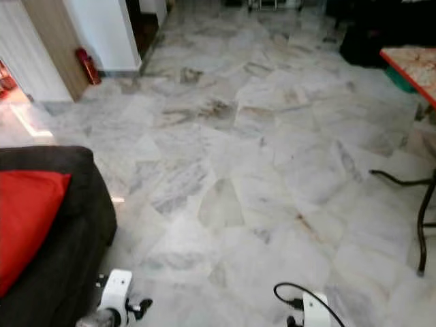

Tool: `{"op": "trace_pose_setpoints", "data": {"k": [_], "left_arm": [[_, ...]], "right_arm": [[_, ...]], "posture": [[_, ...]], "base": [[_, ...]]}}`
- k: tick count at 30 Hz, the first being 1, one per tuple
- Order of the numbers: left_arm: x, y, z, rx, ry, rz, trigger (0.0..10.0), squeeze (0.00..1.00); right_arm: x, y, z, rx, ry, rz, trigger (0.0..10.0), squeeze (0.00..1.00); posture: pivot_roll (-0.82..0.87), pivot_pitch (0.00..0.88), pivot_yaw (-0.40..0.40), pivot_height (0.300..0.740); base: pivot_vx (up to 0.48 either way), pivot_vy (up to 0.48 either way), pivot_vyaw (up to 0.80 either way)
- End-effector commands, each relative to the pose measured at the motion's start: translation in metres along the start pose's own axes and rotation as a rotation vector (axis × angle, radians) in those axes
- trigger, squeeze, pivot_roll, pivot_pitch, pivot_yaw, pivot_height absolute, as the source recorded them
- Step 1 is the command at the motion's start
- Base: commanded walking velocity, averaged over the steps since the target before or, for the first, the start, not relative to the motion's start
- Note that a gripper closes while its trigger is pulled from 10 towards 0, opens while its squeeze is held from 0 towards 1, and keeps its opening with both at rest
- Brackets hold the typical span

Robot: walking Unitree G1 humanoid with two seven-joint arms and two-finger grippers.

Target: Move the pillow to the sofa from floor

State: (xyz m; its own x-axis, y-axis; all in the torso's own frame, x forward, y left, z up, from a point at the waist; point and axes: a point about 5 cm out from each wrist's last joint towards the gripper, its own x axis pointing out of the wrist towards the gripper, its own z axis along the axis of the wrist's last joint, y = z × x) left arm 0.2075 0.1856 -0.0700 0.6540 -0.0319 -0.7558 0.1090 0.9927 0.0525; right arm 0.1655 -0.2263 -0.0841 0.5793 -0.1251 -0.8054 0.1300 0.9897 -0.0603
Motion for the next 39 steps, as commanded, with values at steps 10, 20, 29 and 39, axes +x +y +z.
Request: {"op": "trace_pose_setpoints", "data": {"k": [10, 20, 29, 39], "left_arm": [[-0.003, 0.002, -0.013, -0.003, 0.048, 0.008, 10.0, 0.00], [-0.005, 0.008, -0.019, 0.002, 0.062, 0.015, 10.0, 0.00], [-0.014, 0.025, -0.036, 0.004, 0.090, 0.029, 10.0, 0.00], [-0.011, 0.017, -0.033, 0.033, 0.099, 0.015, 10.0, 0.00]], "right_arm": [[-0.002, 0.001, -0.010, 0.005, 0.027, 0.010, 10.0, 0.00], [-0.002, 0.002, -0.009, 0.016, 0.022, 0.021, 10.0, 0.00], [-0.002, 0.004, -0.009, 0.013, 0.019, 0.037, 10.0, 0.00], [-0.002, 0.005, -0.011, 0.022, 0.020, 0.047, 10.0, 0.00]], "posture": [[0.01, 0.066, 0.014, 0.740], [0.01, 0.066, 0.013, 0.740], [0.01, 0.064, 0.013, 0.740], [0.01, 0.047, 0.017, 0.740]], "base": [[0.240, 0.000, 0.00], [0.000, 0.000, 0.00], [0.000, 0.000, 0.00], [0.000, 0.000, 0.00]]}}
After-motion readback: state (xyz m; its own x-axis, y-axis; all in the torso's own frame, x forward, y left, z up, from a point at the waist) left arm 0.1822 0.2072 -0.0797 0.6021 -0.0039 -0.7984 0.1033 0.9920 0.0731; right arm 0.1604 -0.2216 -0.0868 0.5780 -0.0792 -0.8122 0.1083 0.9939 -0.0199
